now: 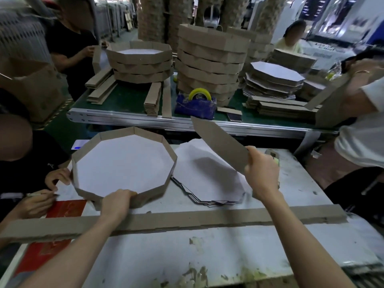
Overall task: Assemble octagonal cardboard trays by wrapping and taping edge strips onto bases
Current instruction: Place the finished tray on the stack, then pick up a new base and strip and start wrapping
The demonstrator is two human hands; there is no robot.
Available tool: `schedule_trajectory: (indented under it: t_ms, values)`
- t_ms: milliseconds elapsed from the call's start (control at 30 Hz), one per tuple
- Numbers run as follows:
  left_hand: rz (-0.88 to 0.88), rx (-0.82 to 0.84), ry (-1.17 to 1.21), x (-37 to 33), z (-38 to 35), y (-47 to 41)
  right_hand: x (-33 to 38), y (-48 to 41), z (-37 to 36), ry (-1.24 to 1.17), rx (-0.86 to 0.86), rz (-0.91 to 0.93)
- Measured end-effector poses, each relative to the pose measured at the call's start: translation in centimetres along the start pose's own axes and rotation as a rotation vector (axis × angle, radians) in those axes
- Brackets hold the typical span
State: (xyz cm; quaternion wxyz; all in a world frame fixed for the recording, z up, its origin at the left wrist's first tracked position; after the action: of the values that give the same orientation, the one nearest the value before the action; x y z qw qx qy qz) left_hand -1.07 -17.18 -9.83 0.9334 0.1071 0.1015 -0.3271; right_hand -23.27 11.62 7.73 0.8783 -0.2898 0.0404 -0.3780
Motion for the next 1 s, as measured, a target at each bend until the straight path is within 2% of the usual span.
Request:
schedule_trajectory:
  t_ms: [333, 533, 633, 767, 867, 933, 1000]
  values:
    - [0.136, -0.039, -0.107, 2.5, 0.2, 0.4, 1.5, -1.2, -0.6, 0.001, 0.062, 0.034]
    - [0.130, -0.010, -0.243, 2.2, 0.4, 0.7, 1.9, -2.1, -0.9, -0.009, 0.060, 0.049]
    - [0.091, -0.011, -0.231, 1.5, 0.8, 0.7, 1.8, -2.3, -1.0, -0.020, 0.049, 0.038]
    - [-0.023, -0.031, 0.017, -1.7, 2.6, 0.3, 2.4, -2.9, 0.6, -0.036, -0.056, 0.088]
    - [-0.170, -0.232, 0.322, -6.0, 8.0, 0.7, 4.4, -3.8, 2.9, -0.029, -0.110, 0.203]
    - [-0.289, -0.380, 0.484, -8.9, 12.7, 1.7, 5.9, -4.6, 4.5, -0.051, -0.088, 0.275]
    - [-0.432, -0.459, 0.600, -11.3, 17.1, 3.2, 7.4, -5.2, 6.3, -0.103, -0.063, 0.340]
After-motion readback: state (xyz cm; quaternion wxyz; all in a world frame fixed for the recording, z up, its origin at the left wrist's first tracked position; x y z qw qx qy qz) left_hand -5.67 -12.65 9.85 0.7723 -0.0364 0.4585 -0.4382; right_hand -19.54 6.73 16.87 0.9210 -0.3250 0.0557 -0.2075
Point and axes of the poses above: each hand's wrist, its own y-axis away from the middle knuckle, its own z-axis out of the back of the hand, x = y × z, the point moved 5 cm from there along -y, towards the middle knuckle, and after that the axes turned 11 degrees about z, right-handed, at the moved point
